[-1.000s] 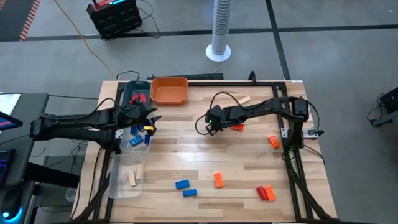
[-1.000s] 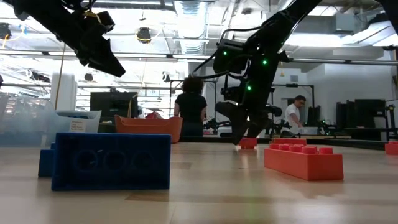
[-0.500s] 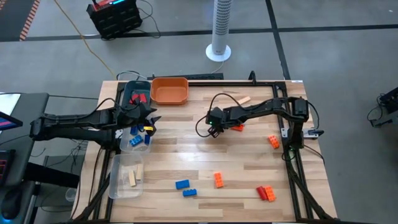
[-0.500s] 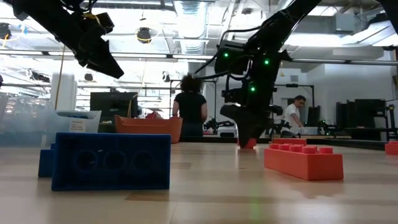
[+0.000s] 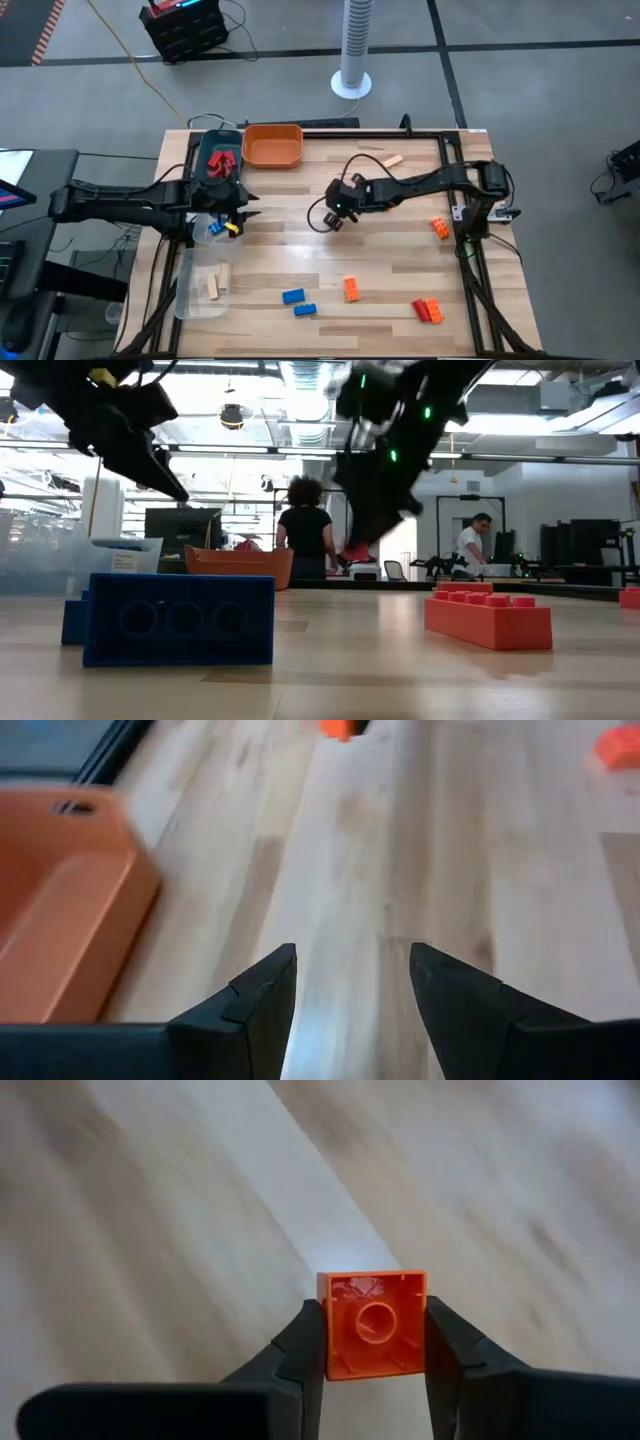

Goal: Sort blocks
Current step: Put the orange game piece into the orange bin

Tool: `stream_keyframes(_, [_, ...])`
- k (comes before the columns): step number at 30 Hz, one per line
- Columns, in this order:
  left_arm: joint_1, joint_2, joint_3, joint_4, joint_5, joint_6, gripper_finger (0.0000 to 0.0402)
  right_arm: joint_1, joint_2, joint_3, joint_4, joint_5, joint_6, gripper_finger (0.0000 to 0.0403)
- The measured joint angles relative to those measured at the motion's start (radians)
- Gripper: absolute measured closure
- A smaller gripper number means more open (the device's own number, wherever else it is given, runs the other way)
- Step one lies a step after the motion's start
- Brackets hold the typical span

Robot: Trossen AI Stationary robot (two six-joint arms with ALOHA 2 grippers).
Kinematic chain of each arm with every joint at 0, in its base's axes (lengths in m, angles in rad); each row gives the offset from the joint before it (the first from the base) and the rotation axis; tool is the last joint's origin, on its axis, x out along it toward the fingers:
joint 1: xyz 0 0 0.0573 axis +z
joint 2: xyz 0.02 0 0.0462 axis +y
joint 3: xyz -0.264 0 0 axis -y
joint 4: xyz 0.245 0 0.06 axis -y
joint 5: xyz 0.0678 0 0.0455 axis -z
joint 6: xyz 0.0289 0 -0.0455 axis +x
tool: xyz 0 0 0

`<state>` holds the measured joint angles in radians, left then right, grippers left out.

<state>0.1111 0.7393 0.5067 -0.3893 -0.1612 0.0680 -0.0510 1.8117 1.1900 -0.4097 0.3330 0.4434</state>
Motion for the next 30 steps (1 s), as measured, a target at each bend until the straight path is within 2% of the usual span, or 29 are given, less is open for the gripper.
stream_keyframes(3, [-0.012,0.0,-0.013,0.074,-0.005,0.022,0.021,0.045,-0.035,0.0,0.115,0.036,-0.082,0.0286])
stream_keyframes(6, [-0.013,0.0,-0.013,0.174,-0.055,0.006,0.021,0.06,-0.049,0.0,0.203,0.054,-0.178,0.0286])
stream_keyframes(10, [-0.013,-0.001,-0.013,0.266,-0.087,-0.009,0.021,0.027,-0.044,0.0,0.272,0.063,-0.266,0.0285])
stream_keyframes(14, [-0.013,-0.001,-0.013,0.285,-0.087,-0.004,0.021,-0.029,-0.04,-0.001,0.336,0.053,-0.379,0.0285])
stream_keyframes(17, [-0.013,-0.001,-0.013,0.288,-0.123,-0.011,0.021,-0.08,-0.04,-0.001,0.429,-0.028,-0.498,0.0285])
stream_keyframes(22, [-0.013,-0.001,-0.013,0.339,-0.218,0.009,0.021,-0.191,-0.04,-0.001,0.568,-0.234,-0.688,0.0285])
stream_keyframes(27, [-0.012,-0.001,-0.014,0.477,-0.317,0.119,0.021,-0.3,-0.04,-0.001,0.582,-0.409,-0.697,0.0285])
stream_keyframes(30, [-0.007,-0.001,-0.014,0.593,-0.339,0.227,0.021,-0.336,-0.04,-0.001,0.588,-0.465,-0.673,0.0284])
